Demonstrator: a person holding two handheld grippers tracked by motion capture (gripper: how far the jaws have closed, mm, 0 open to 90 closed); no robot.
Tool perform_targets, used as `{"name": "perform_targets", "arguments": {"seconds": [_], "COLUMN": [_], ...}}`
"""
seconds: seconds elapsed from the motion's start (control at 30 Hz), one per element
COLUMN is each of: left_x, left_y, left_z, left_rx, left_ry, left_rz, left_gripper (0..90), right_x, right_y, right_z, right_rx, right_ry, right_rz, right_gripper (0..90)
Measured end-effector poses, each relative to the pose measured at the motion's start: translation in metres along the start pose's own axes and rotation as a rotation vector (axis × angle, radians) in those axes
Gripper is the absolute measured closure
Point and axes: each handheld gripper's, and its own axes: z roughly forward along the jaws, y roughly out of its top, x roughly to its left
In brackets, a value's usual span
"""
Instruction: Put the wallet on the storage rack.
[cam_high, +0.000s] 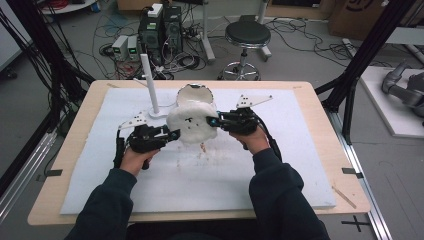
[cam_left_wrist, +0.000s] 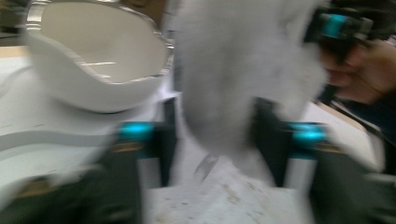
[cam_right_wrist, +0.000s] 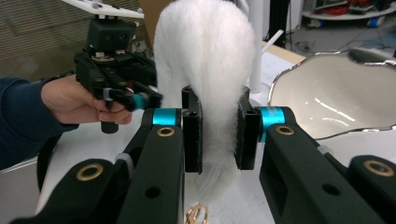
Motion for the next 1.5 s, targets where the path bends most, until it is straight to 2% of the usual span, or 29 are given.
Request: {"name": "perform_targets", "arguments": {"seconds": [0.07,0.1,0.13,0.2,0.27,0.3,0.33,0.37,0.4,0.43,0.53,0.6,0.67,0.73,0.83,0.93,1.03,1.13,1.3,1.4,1.43,1.47,1.5], "left_x": [0.001,0.001,0.0,0.001,0.001,0.0,0.0,0.001,0.001,0.002,0.008,0.012,0.013,0.017,0.021,0.023,0.026,0.029,0.035,0.037,0.037,0.038,0.038], "left_y": [0.002,0.002,0.005,0.006,0.007,0.006,0.006,0.005,0.005,0.005,0.003,0.005,0.006,0.007,0.006,0.004,0.0,-0.003,-0.01,-0.012,-0.012,-0.012,-0.012], "left_z": [-0.004,-0.004,-0.009,-0.013,-0.014,-0.013,-0.013,-0.012,-0.011,-0.01,-0.013,-0.021,-0.025,-0.037,-0.047,-0.054,-0.061,-0.065,-0.069,-0.069,-0.069,-0.069,-0.069], "left_rx": [-0.04,-0.04,-0.103,-0.154,-0.16,-0.146,-0.146,-0.139,-0.127,-0.102,-0.033,-0.045,-0.056,-0.075,-0.063,-0.03,-0.01,0.004,-0.001,0.002,0.001,-0.005,-0.011], "left_ry": [-0.027,-0.027,-0.051,-0.065,-0.059,-0.056,-0.056,-0.034,-0.005,0.033,0.141,0.18,0.192,0.226,0.262,0.31,0.337,0.344,0.348,0.352,0.352,0.35,0.346], "left_rz": [-0.005,-0.005,-0.013,-0.028,-0.018,-0.022,-0.022,-0.021,-0.025,-0.036,-0.077,-0.078,-0.077,-0.054,-0.031,0.006,0.031,0.039,-0.013,-0.022,-0.031,-0.037,-0.038], "left_gripper": [76.8,77.9,78.4,78.7,79.1,79.0,78.9,78.6,77.2,72.3,45.4,42.8,42.0,41.0,38.1,31.9,22.0,20.5,20.7,20.9,20.9,20.9,20.9], "right_x": [-0.003,-0.005,-0.009,-0.013,-0.013,-0.013,-0.011,-0.01,-0.009,-0.008,-0.004,-0.004,-0.005,-0.007,-0.01,-0.013,-0.015,-0.019,-0.028,-0.033,-0.036,-0.036,-0.039], "right_y": [-0.001,-0.001,-0.003,-0.006,-0.009,-0.009,-0.008,-0.007,-0.006,-0.005,-0.002,0.0,0.003,0.006,0.013,0.024,0.037,0.05,0.067,0.071,0.074,0.074,0.074], "right_z": [-0.001,-0.002,-0.002,0.002,0.004,0.005,0.005,0.004,0.003,0.003,0.0,-0.004,-0.009,-0.014,-0.018,-0.018,-0.015,-0.011,-0.003,0.001,0.006,0.006,0.011], "right_rx": [-0.006,-0.015,-0.013,0.008,0.014,0.011,0.002,-0.006,-0.016,-0.023,-0.02,-0.019,-0.044,-0.06,-0.055,-0.045,-0.037,-0.021,0.001,0.019,0.033,0.033,0.038], "right_ry": [0.004,0.01,0.011,0.027,0.039,0.04,0.035,0.023,0.02,0.014,-0.081,-0.147,-0.19,-0.231,-0.278,-0.302,-0.319,-0.329,-0.364,-0.383,-0.4,-0.4,-0.416], "right_rz": [0.02,0.042,0.072,0.111,0.13,0.125,0.108,0.096,0.08,0.064,-0.008,-0.045,-0.063,-0.074,-0.101,-0.13,-0.172,-0.201,-0.249,-0.264,-0.298,-0.298,-0.337], "right_gripper": [73.6,66.4,58.0,51.4,51.7,57.6,66.3,72.3,74.4,76.1,78.0,78.2,78.2,78.3,78.2,78.2,78.2,78.1,78.1,78.1,78.1,78.1,78.0]}}
